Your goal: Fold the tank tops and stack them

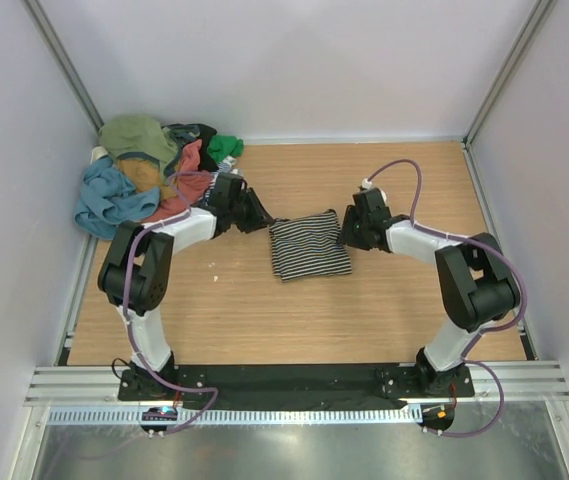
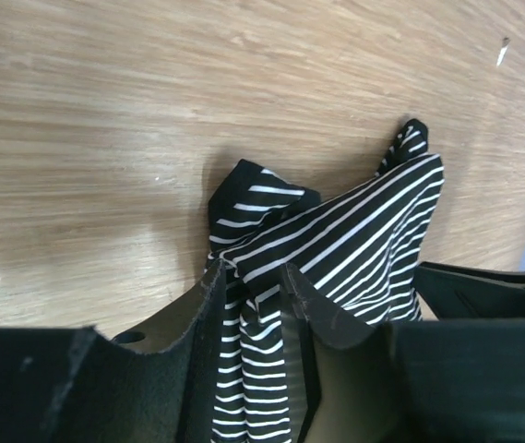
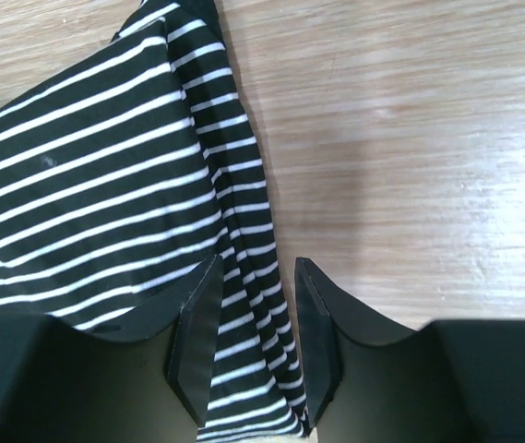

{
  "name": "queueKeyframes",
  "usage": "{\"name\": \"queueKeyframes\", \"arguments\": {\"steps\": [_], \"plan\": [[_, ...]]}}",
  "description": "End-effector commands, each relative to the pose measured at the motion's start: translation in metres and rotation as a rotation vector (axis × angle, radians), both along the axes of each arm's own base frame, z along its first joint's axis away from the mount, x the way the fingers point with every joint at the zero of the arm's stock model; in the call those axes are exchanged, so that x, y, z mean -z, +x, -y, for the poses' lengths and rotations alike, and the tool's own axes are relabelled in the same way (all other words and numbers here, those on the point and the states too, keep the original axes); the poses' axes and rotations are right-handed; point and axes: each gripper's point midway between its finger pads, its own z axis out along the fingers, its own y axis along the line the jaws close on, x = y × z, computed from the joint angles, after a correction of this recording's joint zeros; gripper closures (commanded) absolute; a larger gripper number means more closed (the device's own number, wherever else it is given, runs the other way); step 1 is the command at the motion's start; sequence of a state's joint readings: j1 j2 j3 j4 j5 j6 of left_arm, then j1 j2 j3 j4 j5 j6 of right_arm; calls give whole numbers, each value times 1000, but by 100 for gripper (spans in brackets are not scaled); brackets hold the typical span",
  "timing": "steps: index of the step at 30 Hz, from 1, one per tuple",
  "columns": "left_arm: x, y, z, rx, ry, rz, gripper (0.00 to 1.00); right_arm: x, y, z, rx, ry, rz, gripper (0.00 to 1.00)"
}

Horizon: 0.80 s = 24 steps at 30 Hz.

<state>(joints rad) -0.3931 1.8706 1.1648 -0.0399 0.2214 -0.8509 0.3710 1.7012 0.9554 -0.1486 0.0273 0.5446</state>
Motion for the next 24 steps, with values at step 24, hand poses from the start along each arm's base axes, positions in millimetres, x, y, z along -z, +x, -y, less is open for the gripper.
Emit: {"name": "queueKeyframes", "arguments": {"steps": [24], "plan": [[-27, -7, 22, 61, 10, 60, 60, -52, 72, -24, -56, 2, 158, 53]]}}
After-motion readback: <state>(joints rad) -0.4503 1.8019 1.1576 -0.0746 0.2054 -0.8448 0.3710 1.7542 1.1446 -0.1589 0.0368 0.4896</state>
